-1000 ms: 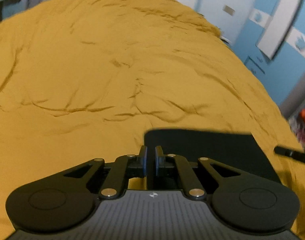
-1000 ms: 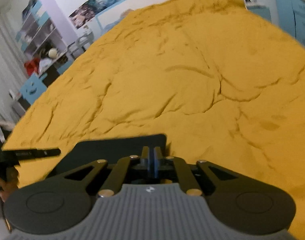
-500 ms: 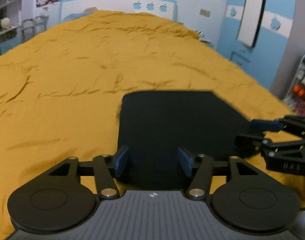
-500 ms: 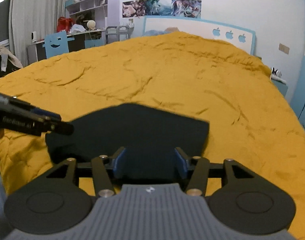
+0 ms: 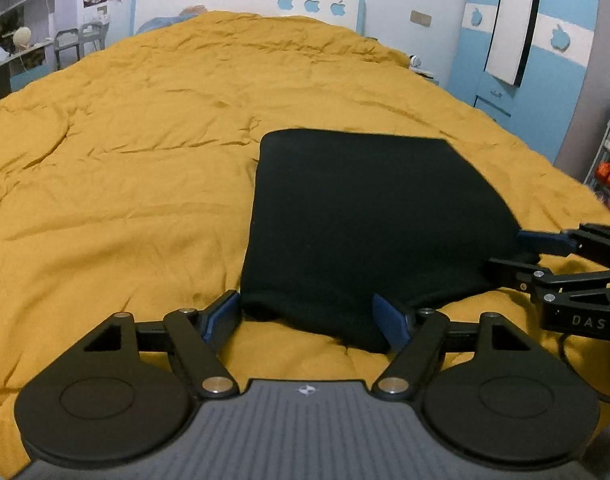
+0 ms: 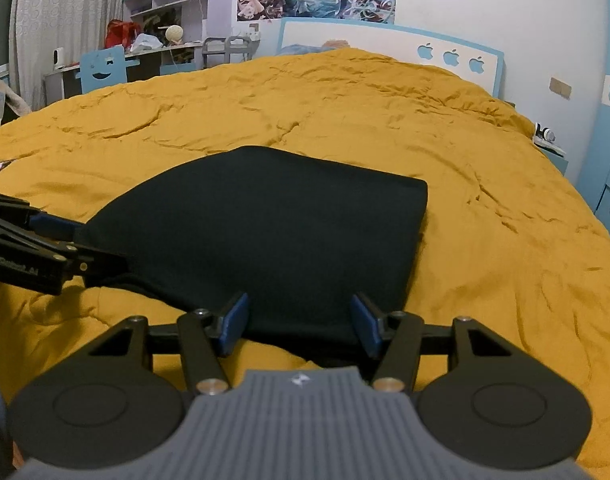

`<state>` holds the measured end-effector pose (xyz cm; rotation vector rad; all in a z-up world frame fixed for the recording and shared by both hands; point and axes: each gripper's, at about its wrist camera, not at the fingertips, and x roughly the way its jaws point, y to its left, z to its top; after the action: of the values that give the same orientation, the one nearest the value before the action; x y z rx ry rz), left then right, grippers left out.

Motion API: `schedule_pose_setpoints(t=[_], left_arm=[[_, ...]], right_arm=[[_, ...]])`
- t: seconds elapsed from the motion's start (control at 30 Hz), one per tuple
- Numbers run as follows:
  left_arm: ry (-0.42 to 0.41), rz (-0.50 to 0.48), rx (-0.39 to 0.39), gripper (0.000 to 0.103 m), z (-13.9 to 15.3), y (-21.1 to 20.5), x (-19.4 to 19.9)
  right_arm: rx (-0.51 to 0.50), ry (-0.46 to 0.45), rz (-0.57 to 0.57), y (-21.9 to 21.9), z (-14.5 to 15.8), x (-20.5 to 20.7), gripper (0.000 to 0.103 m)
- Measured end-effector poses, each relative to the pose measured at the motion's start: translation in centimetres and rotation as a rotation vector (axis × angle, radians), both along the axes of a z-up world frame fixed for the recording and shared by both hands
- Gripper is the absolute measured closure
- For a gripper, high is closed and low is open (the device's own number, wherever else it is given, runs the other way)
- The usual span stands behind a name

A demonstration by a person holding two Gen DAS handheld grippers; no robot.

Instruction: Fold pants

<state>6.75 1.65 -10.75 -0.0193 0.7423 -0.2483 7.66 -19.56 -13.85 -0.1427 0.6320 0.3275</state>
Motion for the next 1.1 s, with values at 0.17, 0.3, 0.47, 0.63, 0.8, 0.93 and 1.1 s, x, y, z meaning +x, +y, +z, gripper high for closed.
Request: schedule_pose_setpoints(t=[0.17, 0.3, 0.47, 0.63, 0.8, 0.93, 1.1], left_arm=[[-0.046, 0.003, -0.050, 0.019, 2.1, 1.3, -1.2], [-0.154, 0.026, -0.012, 0.018, 5.6, 1.6, -2.5], [-0.276, 0.073, 0.076, 0.013, 11.0, 0.1, -3.7], [-0.367, 0.153, 0.085, 0.004, 14.1, -2.1, -4.6], [-0.374, 0.181, 0.107, 0.000, 13.8, -4.8, -6.0], [-0.308, 0.187, 0.112, 0.000, 11.8, -5.5, -6.8], [-0.220, 0.175, 0.144, 0.000, 8.9, -5.8, -8.2]], right_arm=[[0.037, 0.036, -0.005, -1.1, 2.4, -0.4, 0.040], [0.095, 0.082, -0.032, -2.9, 6.0, -1.2, 0.030], [0.183, 0.020, -0.068, -4.2, 12.3, -3.4, 0.022], [0.167, -0.090, -0.113, -3.2, 15.9, -6.1, 0.022], [0.177, -0.174, -0.194, -1.7, 16.1, -9.4, 0.021], [0.145, -0.212, -0.243, -0.4, 15.0, -11.6, 0.021], [0.144, -0.149, -0.292, 0.0, 12.6, -12.0, 0.021]])
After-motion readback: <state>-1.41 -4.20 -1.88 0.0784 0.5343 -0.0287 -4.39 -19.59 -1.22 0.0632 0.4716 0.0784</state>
